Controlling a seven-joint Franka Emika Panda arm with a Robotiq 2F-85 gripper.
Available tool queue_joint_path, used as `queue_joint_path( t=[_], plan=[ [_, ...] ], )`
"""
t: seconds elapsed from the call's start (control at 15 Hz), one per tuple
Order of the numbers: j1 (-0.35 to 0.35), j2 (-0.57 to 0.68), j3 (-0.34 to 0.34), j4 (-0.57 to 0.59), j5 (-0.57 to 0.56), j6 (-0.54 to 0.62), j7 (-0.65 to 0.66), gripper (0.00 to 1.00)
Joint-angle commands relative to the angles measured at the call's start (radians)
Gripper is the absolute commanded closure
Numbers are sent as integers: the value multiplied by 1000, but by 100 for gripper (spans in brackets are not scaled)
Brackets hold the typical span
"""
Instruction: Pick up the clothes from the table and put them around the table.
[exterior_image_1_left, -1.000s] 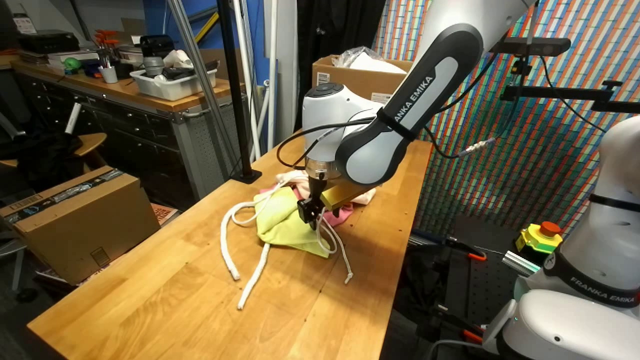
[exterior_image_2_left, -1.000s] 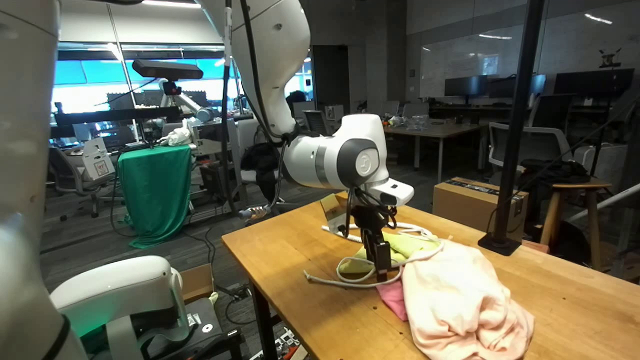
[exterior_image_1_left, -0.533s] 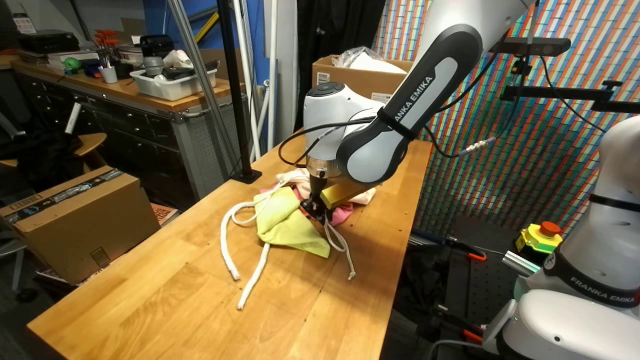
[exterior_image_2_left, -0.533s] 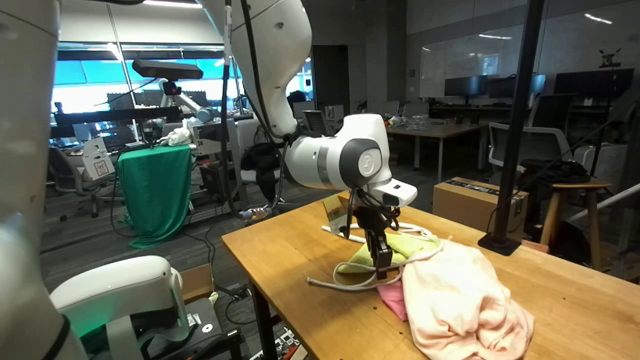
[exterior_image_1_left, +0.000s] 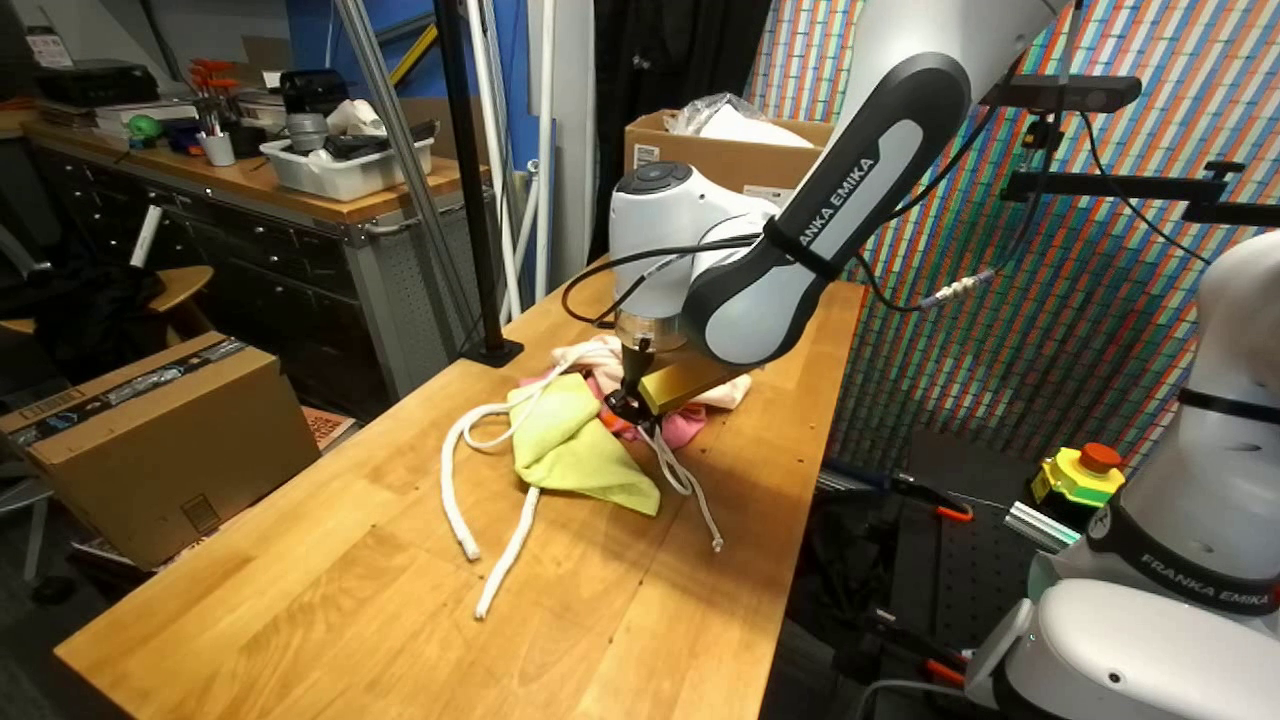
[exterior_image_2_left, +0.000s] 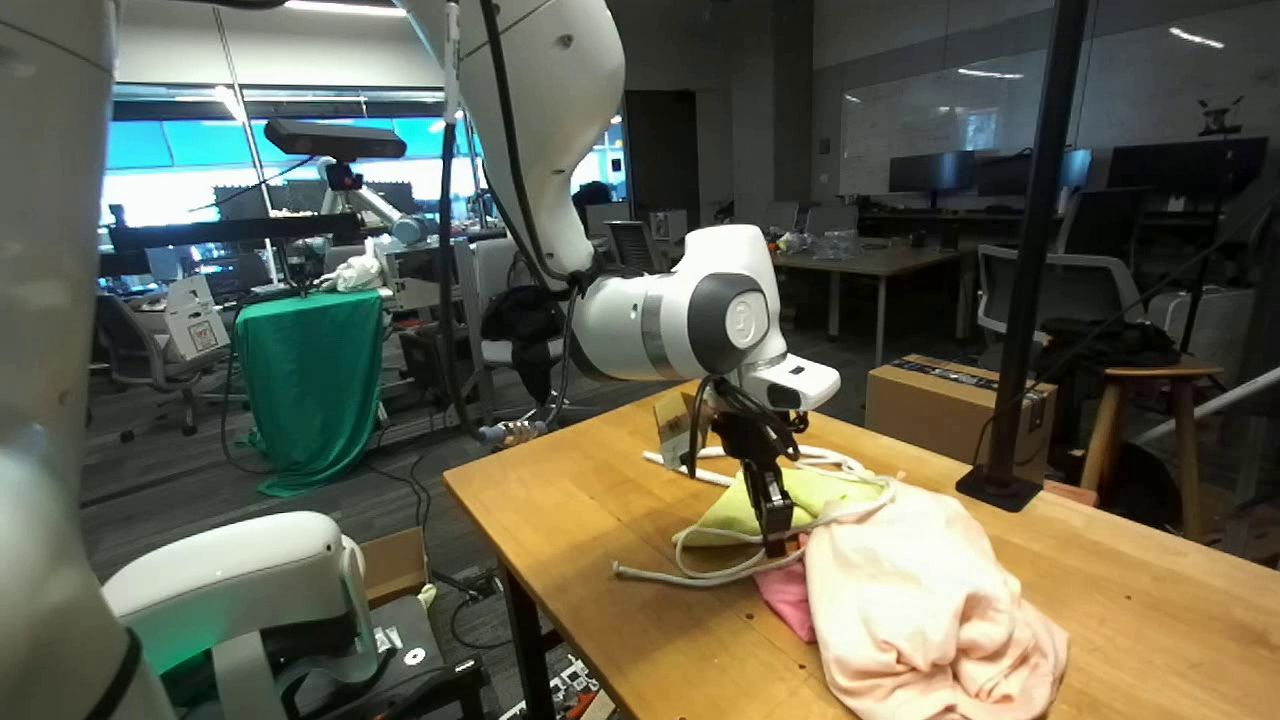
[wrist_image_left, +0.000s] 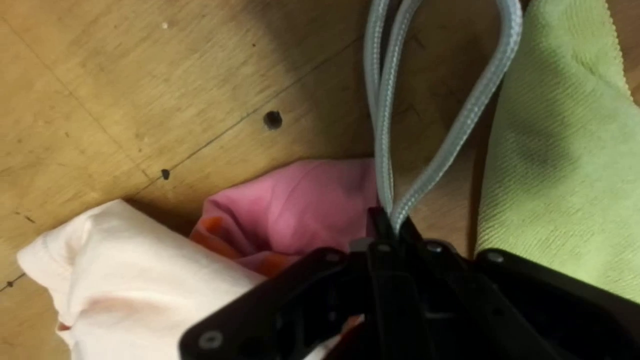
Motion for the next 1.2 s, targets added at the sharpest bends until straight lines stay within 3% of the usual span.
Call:
queue_joint_path(
  t=[0.0,0.27,0.6,0.87,0.93,1.13],
  plan=[
    [35,-69,-41,-34,-86,11,106,99],
    [54,-151,-62,-49,-254,3,265,99],
    [13,-260,-1,-70,-450,-16,451,99],
    [-24,-331,63,-87,-548,-19,578,99],
    [19,-343,27,-89,-567,-14,609,99],
    [20,-373,39,-96,-588,-5,641,99]
  ],
)
